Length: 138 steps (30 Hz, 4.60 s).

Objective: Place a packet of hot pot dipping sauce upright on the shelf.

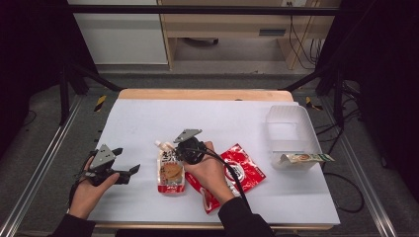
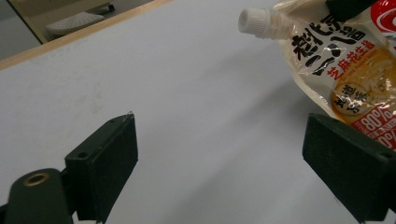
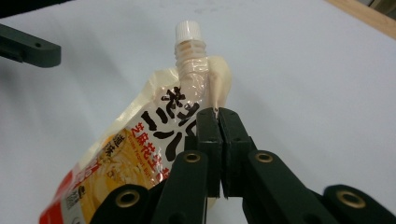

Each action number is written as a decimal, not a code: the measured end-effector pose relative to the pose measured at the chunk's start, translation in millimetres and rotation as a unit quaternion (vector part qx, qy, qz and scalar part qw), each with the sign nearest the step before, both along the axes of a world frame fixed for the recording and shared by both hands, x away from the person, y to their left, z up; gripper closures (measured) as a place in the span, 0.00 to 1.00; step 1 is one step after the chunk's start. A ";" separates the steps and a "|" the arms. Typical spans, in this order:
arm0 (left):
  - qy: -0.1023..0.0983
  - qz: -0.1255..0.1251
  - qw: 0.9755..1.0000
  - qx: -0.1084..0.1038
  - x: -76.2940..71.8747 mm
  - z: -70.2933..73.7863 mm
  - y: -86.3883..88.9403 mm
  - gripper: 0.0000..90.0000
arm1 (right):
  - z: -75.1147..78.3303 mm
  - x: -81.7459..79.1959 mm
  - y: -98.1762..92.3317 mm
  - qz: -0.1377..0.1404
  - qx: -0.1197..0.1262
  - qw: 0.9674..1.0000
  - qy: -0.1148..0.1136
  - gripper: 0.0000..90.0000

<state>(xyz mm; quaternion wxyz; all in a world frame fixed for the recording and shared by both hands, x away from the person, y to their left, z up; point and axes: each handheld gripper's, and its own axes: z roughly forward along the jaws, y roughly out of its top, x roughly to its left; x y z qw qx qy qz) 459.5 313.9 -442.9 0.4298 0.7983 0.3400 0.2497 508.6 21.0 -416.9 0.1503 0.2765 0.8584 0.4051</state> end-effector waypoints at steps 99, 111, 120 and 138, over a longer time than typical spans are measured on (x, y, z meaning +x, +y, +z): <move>0.015 -0.227 0.972 0.052 29.4 135.2 -169.2 0.80 | 86.4 -49.7 -112.5 0.021 0.073 0.993 -0.090 0.98; 0.005 -0.235 0.969 0.073 28.1 138.4 -171.8 0.81 | 101.7 -45.3 -113.6 0.028 -0.011 0.995 -0.090 0.69; 0.002 -0.244 0.966 0.089 27.0 135.0 -172.1 0.81 | 118.1 -41.8 -102.6 0.068 -0.106 0.986 -0.108 0.49; 0.004 -0.269 0.958 0.096 24.1 128.7 -178.8 0.81 | 118.4 -33.2 -83.9 0.135 -0.175 0.973 -0.065 0.67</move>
